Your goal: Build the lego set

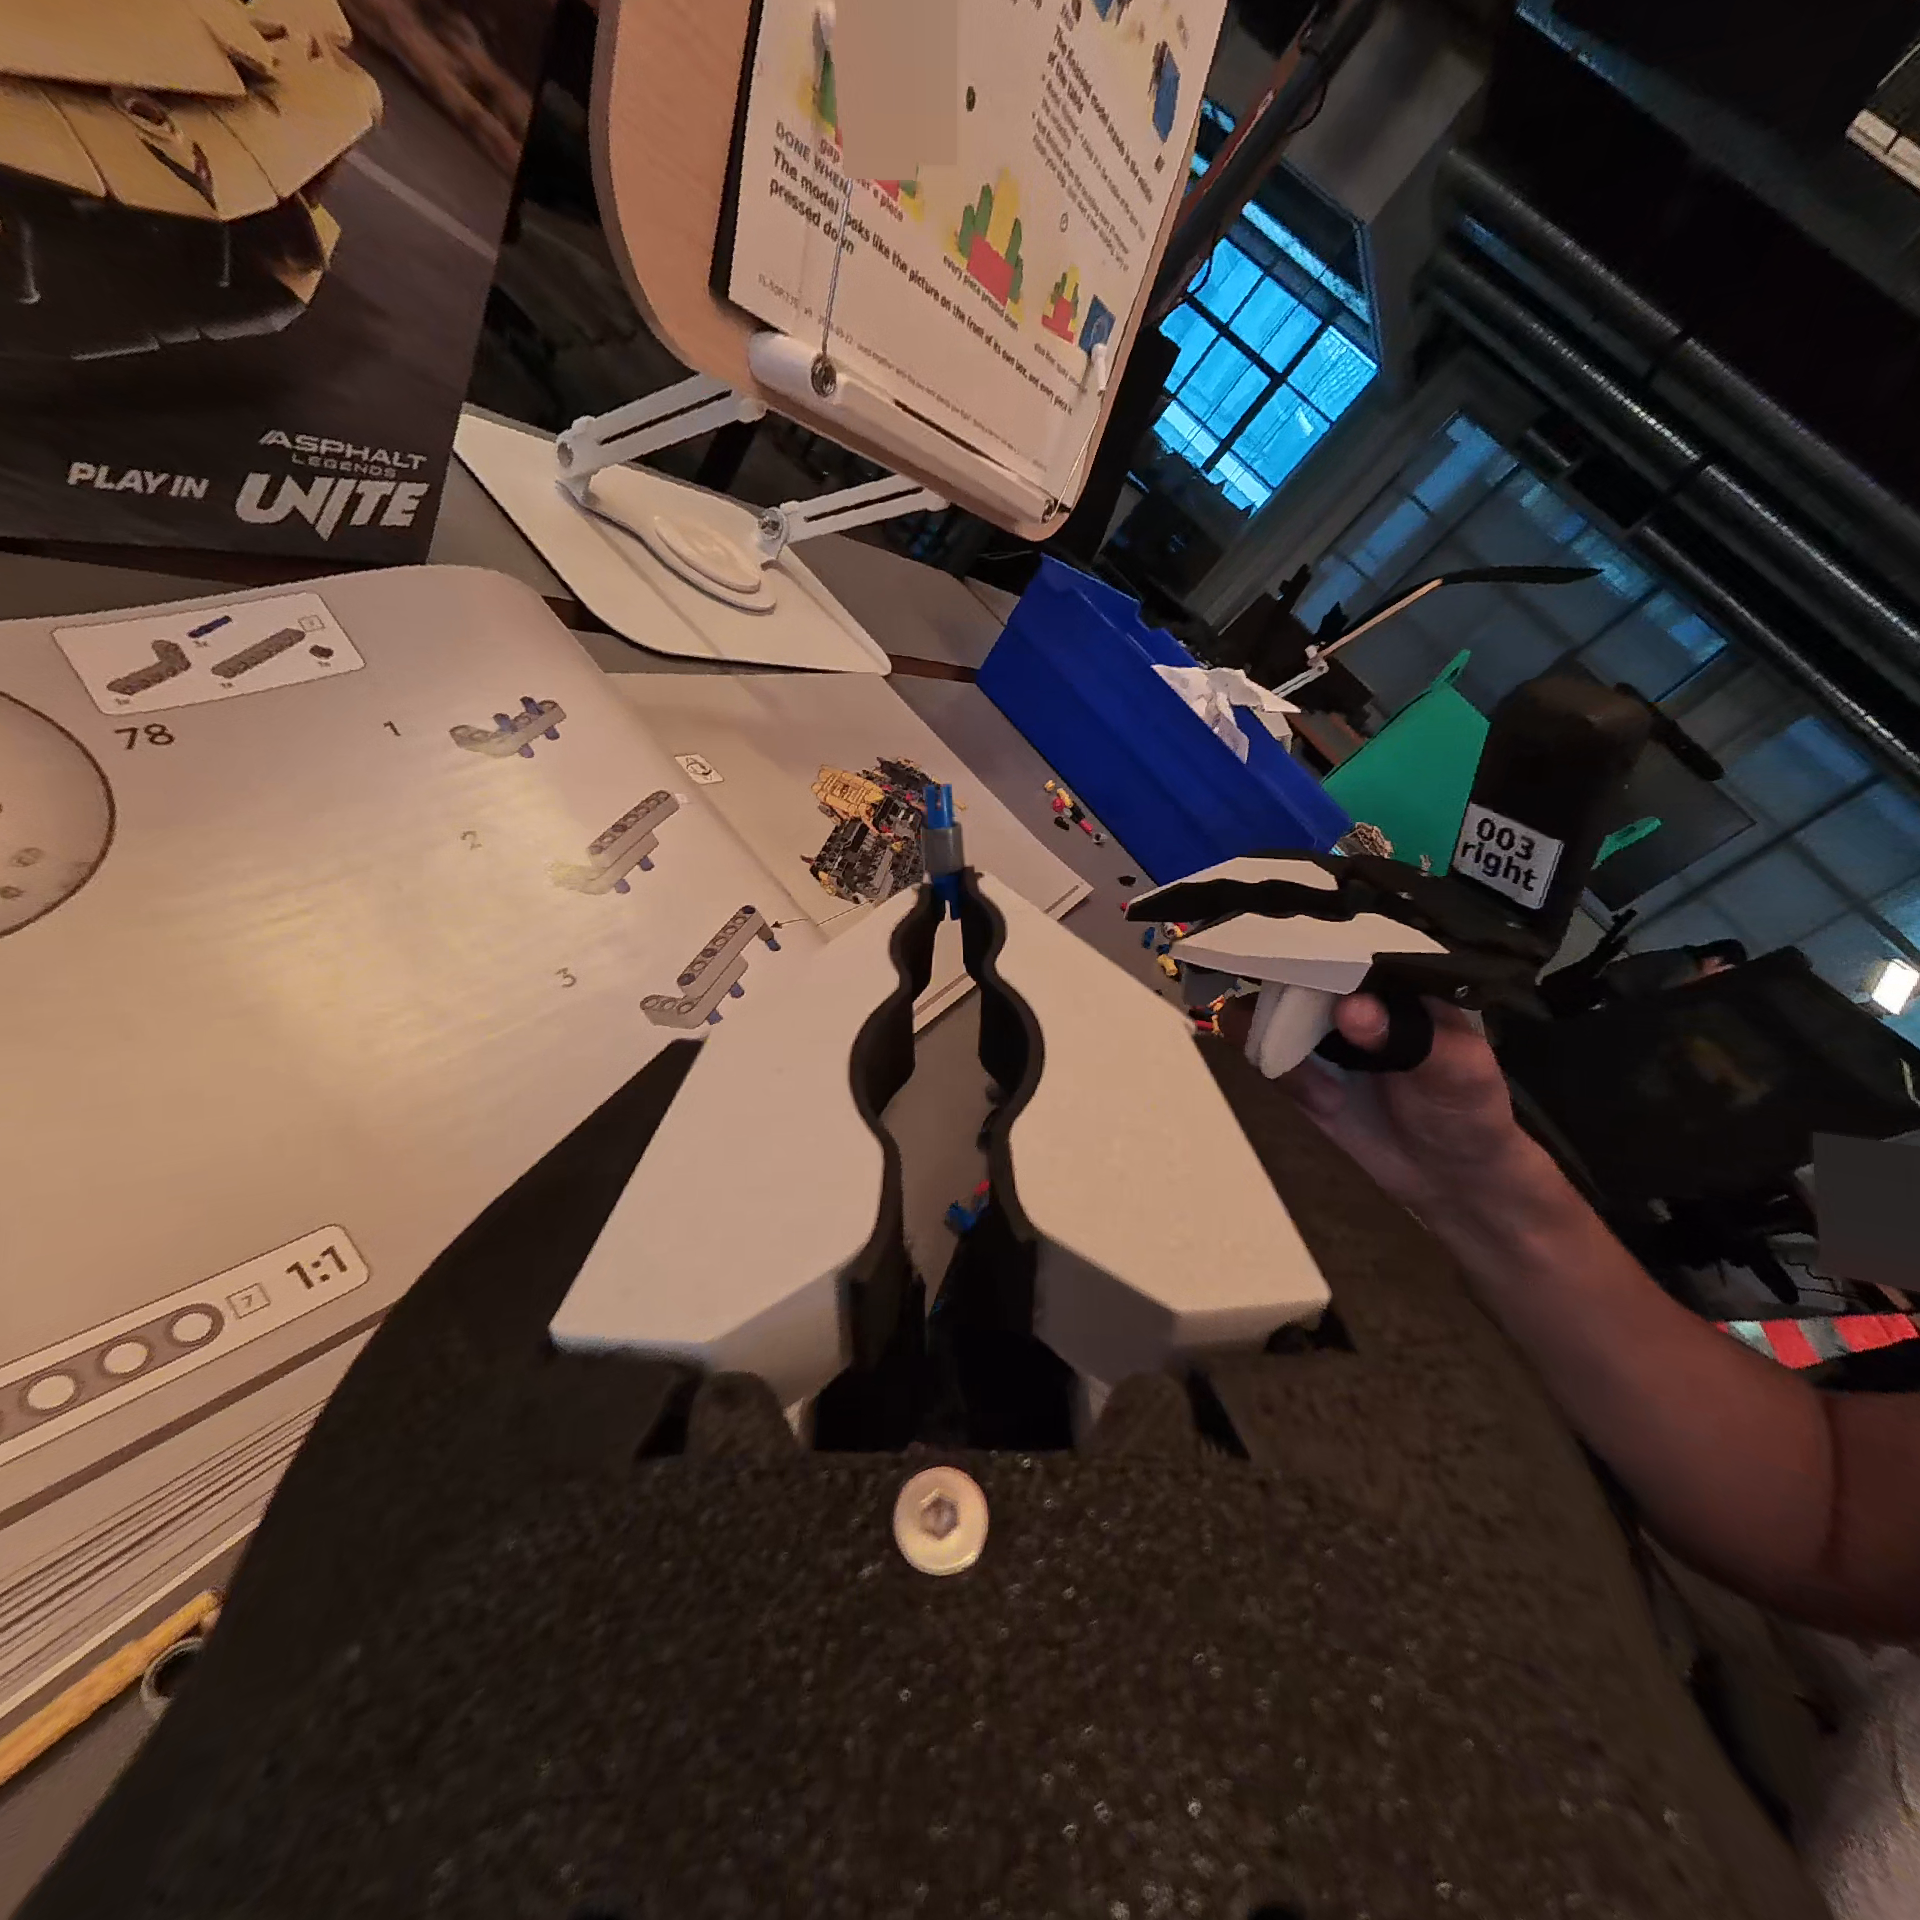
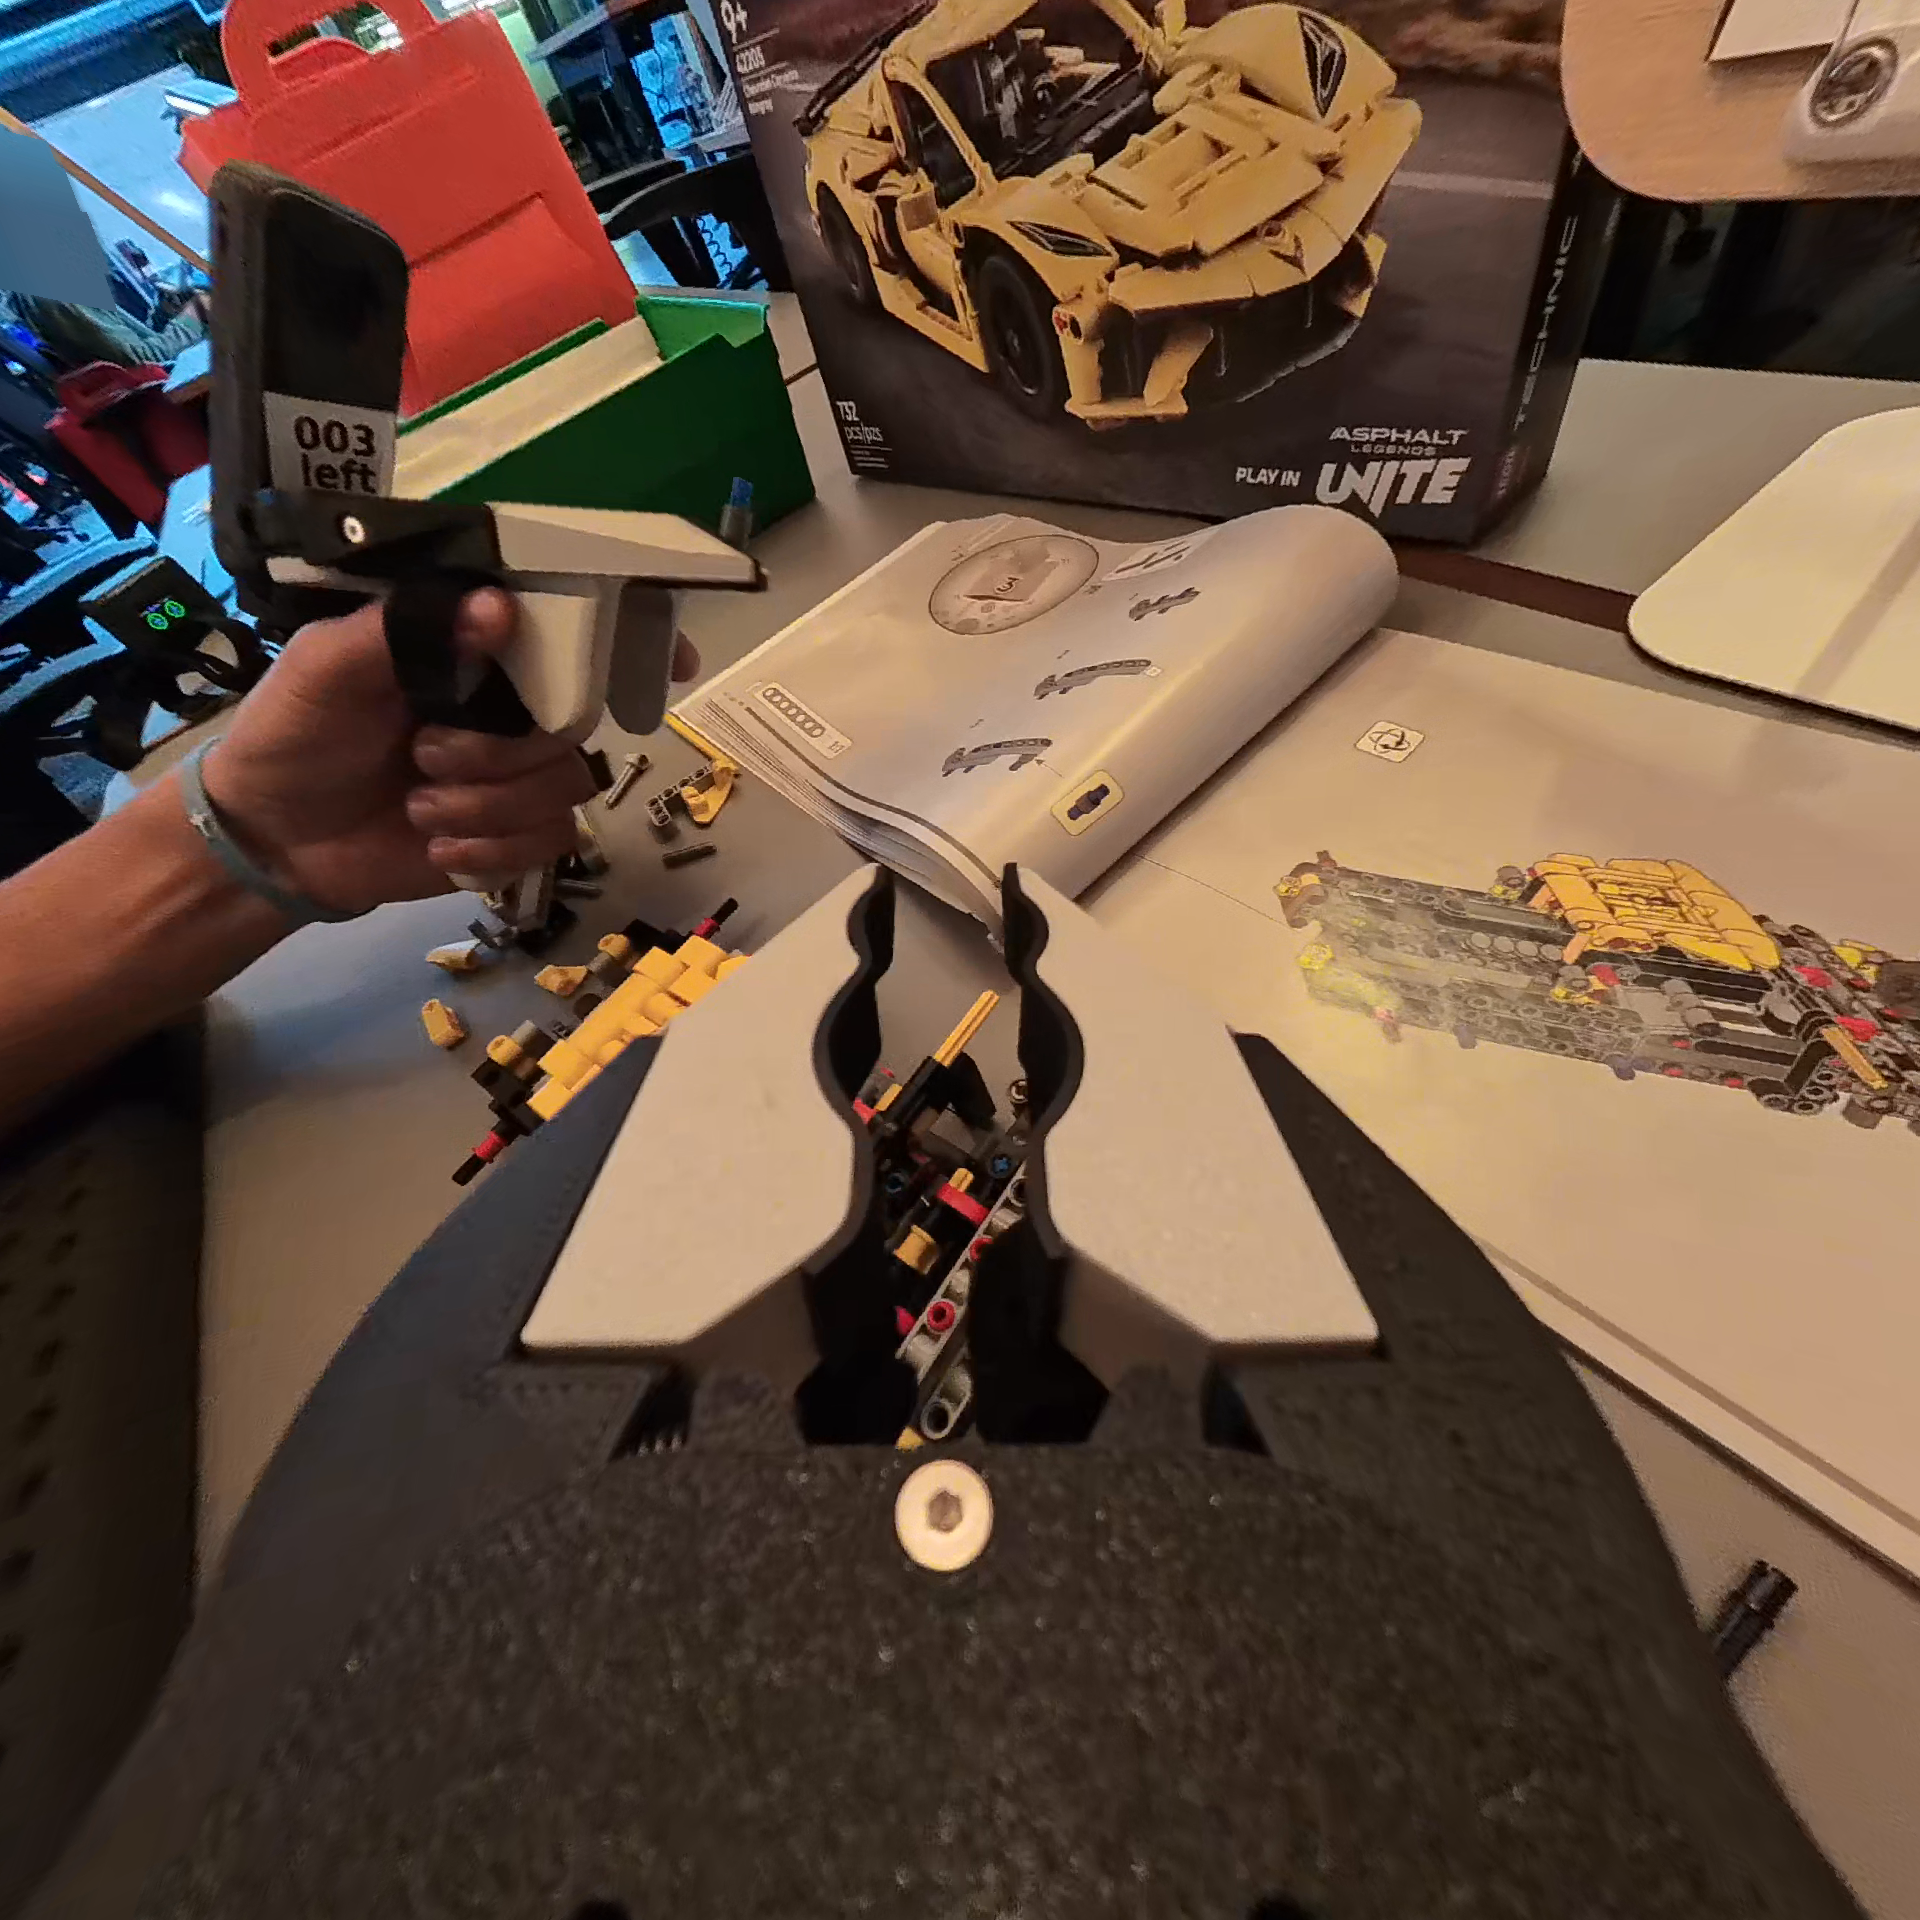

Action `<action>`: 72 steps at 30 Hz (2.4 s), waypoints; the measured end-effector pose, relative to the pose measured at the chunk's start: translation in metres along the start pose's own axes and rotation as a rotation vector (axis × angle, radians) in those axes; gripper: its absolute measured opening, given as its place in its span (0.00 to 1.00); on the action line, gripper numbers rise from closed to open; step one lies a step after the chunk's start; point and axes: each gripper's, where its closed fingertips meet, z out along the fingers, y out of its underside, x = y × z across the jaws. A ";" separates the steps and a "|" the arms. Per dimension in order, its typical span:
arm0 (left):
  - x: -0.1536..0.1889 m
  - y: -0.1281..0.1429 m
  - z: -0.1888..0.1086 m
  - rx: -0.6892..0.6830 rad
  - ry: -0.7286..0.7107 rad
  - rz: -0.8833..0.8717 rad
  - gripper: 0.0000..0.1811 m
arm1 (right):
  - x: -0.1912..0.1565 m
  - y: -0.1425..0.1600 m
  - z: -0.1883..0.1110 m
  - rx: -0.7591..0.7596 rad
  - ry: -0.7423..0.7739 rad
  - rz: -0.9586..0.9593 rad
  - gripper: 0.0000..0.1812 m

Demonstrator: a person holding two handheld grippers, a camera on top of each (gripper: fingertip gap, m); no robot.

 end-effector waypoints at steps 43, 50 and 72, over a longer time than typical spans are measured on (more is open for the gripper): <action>0.166 0.056 0.002 -0.120 0.531 0.354 0.02 | -0.120 -0.037 -0.050 0.248 -0.647 0.055 0.03; 0.155 0.060 0.010 -0.120 0.386 0.547 0.07 | -0.109 -0.033 -0.045 0.206 -0.628 0.115 0.03; 0.185 0.110 -0.039 -0.404 0.752 0.604 0.03 | -0.165 0.035 -0.073 -0.260 -1.069 0.154 0.03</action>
